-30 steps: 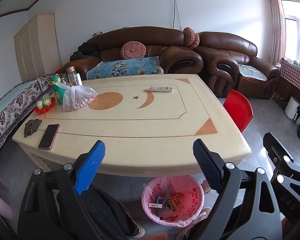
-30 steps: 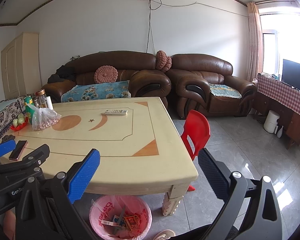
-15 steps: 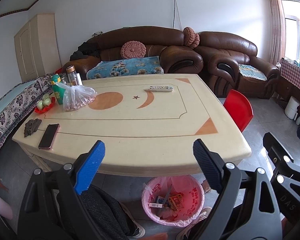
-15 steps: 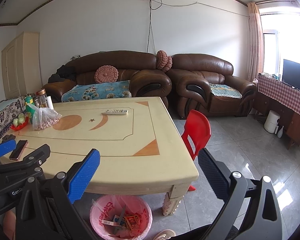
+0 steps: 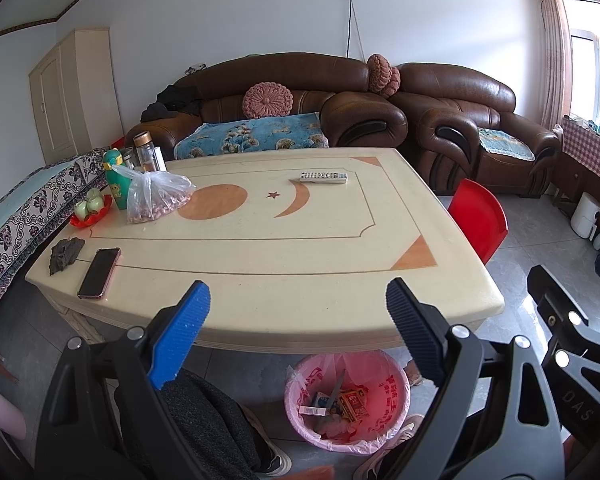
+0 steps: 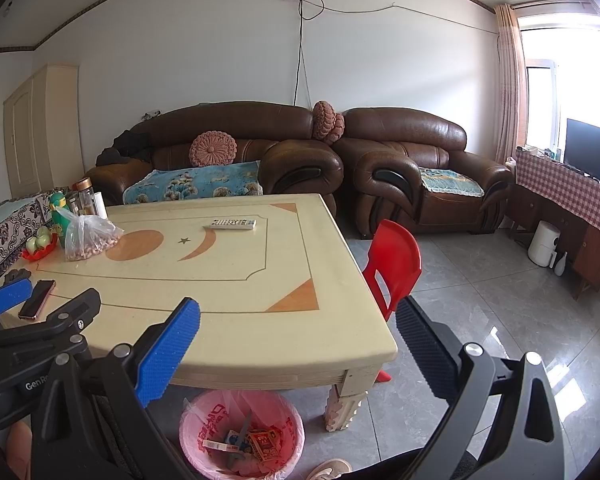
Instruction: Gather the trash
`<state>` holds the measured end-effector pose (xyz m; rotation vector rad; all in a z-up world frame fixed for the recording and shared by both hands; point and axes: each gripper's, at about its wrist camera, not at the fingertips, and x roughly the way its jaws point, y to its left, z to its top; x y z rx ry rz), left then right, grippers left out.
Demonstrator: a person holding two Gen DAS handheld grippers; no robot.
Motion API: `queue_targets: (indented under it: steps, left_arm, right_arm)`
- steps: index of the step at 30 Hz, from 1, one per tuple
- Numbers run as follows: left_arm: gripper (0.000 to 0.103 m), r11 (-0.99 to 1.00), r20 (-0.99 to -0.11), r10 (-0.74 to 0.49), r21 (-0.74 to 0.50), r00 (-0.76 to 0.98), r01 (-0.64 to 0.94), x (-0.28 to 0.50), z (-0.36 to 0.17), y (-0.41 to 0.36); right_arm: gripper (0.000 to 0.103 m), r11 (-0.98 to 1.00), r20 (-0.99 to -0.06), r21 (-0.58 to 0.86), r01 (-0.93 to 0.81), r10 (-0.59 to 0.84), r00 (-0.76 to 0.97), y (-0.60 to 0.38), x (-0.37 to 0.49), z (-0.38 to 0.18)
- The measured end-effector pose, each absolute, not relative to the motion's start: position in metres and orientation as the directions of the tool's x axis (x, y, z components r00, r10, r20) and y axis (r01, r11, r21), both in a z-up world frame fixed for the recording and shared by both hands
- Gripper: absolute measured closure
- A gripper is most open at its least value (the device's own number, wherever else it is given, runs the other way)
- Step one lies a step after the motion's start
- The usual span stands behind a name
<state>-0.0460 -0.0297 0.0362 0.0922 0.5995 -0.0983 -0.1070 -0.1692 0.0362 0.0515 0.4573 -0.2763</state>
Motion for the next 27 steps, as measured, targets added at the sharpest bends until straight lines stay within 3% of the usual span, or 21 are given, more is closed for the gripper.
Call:
queue_targets:
  steps: [16,27]
  left_arm:
    - [0.015,0.992,-0.537,-0.047,0.076,0.842,0.104,-0.0487,0.0365,-0.027]
    - [0.015,0.99,-0.572,-0.045,0.082,0.819,0.111,-0.0456,0.0343,-0.0302]
  right_arm:
    - [0.007,0.961,-0.446,-0.015,0.275,-0.253,0.859,-0.1704,-0.1047,0.0365]
    - [0.007,0.961,-0.449,-0.015,0.277,-0.254,0.857,-0.1723,-0.1029,0.0357]
